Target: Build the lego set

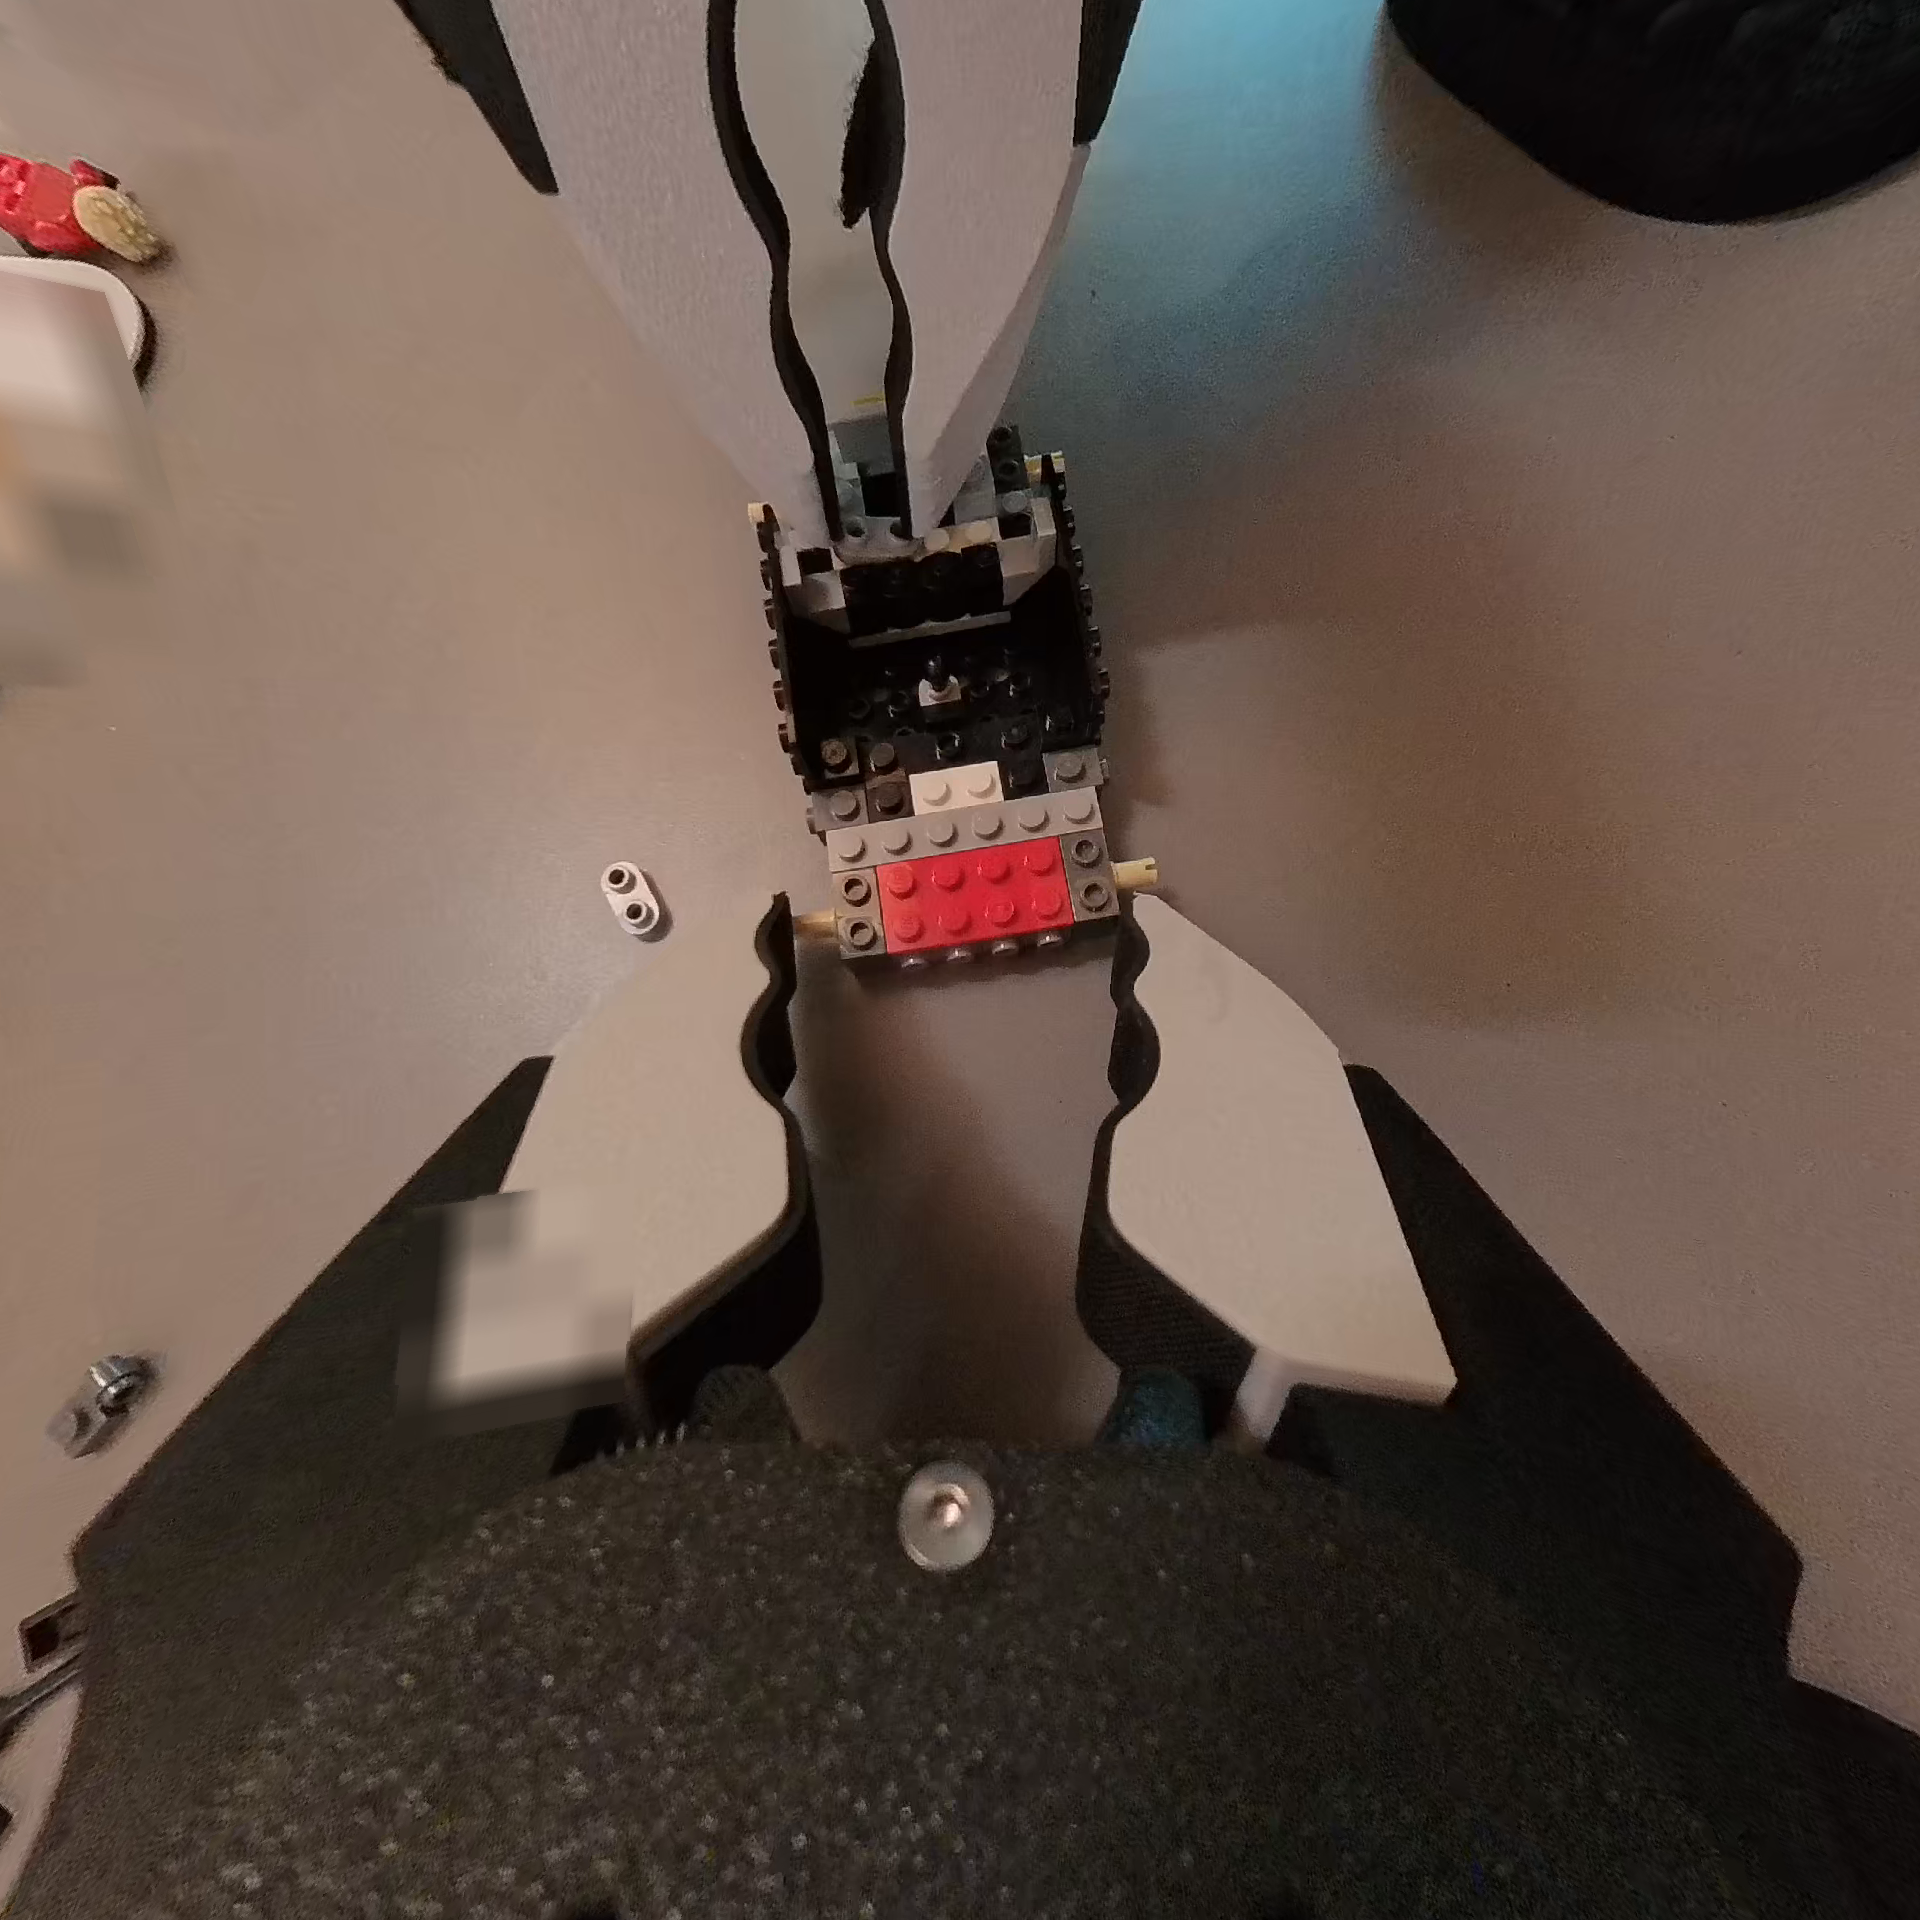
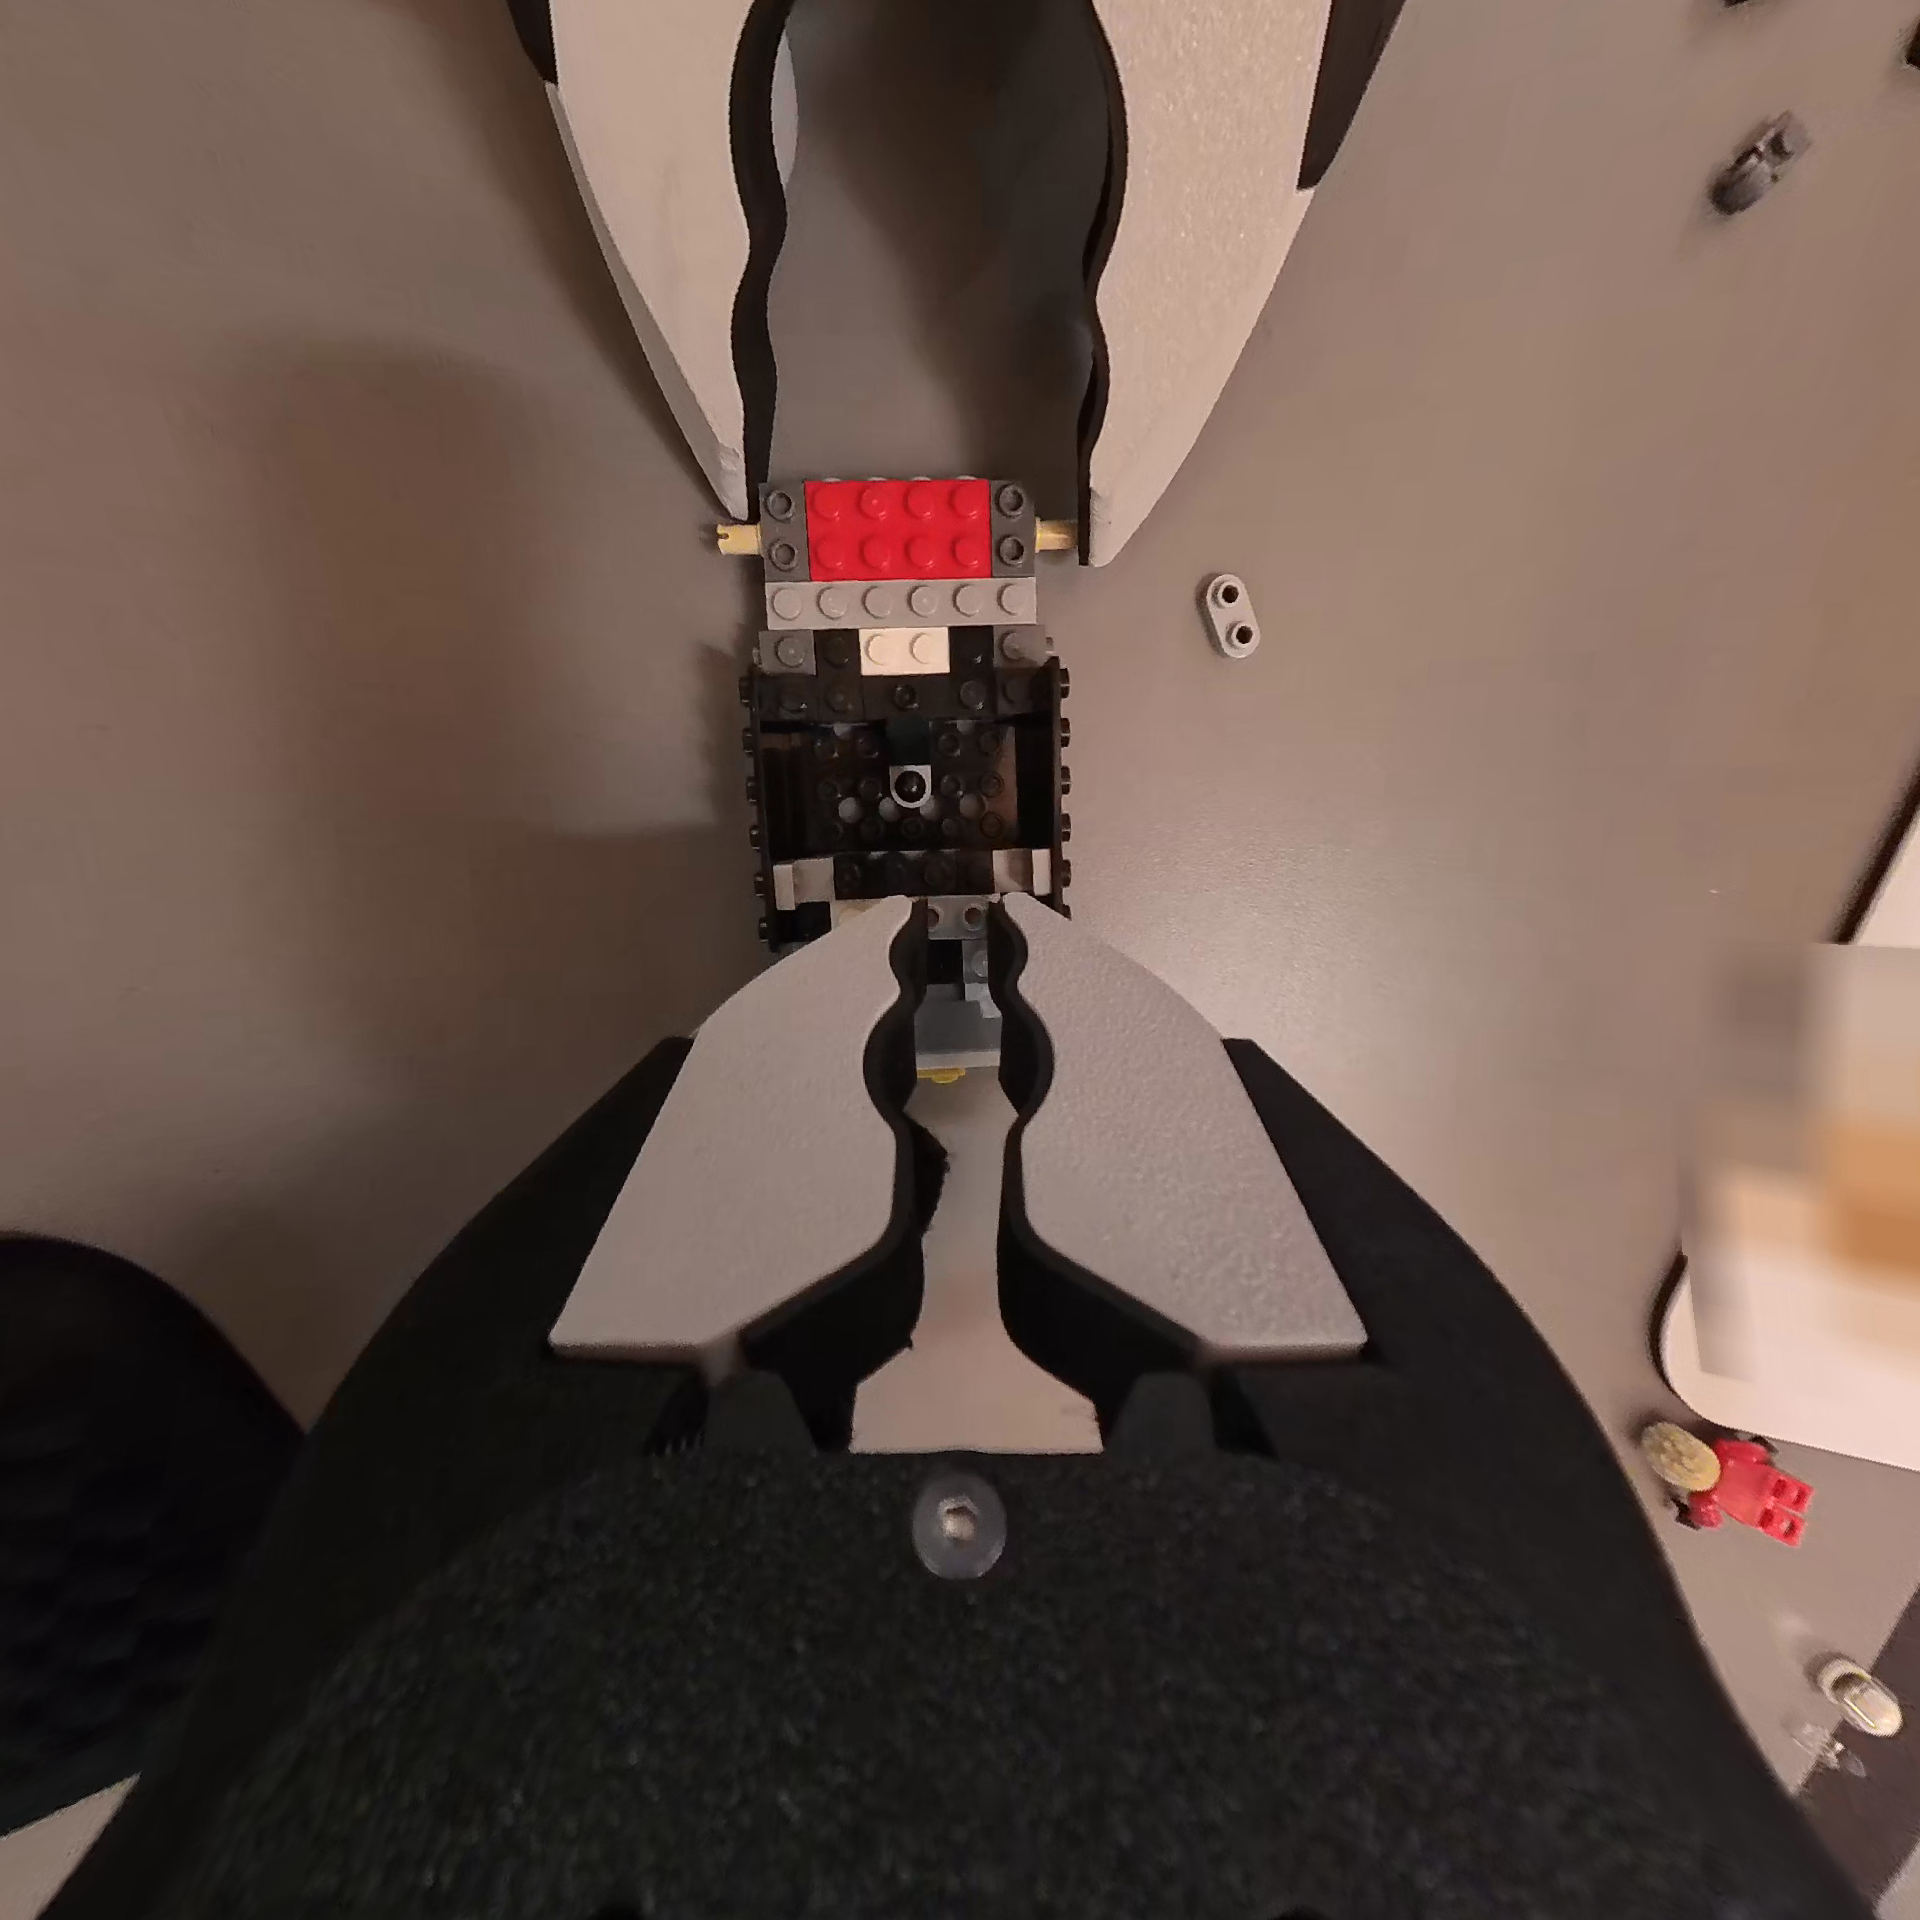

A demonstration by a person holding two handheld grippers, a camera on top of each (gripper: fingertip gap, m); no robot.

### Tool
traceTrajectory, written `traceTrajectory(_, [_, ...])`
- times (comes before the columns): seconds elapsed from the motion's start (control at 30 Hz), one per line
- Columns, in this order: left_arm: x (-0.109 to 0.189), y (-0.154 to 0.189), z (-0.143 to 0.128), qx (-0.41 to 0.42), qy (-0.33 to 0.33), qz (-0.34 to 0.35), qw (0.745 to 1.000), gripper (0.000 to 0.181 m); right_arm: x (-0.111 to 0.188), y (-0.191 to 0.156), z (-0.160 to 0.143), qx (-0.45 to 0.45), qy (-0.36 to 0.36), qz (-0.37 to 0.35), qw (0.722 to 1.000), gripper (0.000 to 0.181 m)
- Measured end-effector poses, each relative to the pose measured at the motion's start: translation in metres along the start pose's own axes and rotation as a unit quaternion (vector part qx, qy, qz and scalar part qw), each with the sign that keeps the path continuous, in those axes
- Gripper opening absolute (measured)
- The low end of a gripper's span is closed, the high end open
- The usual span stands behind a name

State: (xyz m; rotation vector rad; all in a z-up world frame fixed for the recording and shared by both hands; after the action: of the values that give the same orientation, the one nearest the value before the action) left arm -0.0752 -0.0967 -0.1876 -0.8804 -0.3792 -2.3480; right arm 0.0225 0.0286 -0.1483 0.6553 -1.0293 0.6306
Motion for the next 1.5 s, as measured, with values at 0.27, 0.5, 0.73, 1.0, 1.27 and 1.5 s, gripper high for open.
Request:
traceTrajectory(0.27, [0.000,0.000,0.000,0.000,0.000,0.000,1.000,0.058,0.000,0.001,0.001,0.007,0.000,0.007,1.000,0.011])
traceTrajectory(0.5, [0.000,0.000,0.000,-0.001,0.001,-0.001,1.000,0.058,0.012,0.012,-0.004,-0.026,0.034,-0.002,0.999,0.009])
traceTrajectory(0.73, [0.000,0.000,0.000,-0.001,0.002,-0.001,1.000,0.058,0.010,0.011,-0.006,-0.019,0.028,0.001,0.999,0.010])
traceTrajectory(1.0, [0.000,0.000,0.000,-0.001,0.002,-0.002,1.000,0.058,0.009,0.009,-0.004,-0.012,0.028,-0.005,1.000,0.009])
traceTrajectory(1.27, [0.000,0.000,0.000,-0.002,0.001,-0.001,1.000,0.058,0.004,0.000,0.000,0.003,0.034,-0.017,0.999,0.010])
traceTrajectory(1.5, [0.000,0.000,0.000,-0.004,0.000,-0.003,1.000,0.058,0.005,-0.003,-0.006,-0.009,0.024,-0.007,1.000,0.009])
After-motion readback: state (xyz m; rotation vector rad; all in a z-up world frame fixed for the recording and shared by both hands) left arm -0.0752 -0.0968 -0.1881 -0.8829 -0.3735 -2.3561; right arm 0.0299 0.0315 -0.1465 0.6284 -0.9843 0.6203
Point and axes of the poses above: each gripper's, where its closed fingertips meet, x back along the fingers, z out of its top, y = z × x across the jaws, the point moved 9 cm from there along x, back along the fingers, and after that the axes turned 9 degrees about -z, right-handed, at the moved point
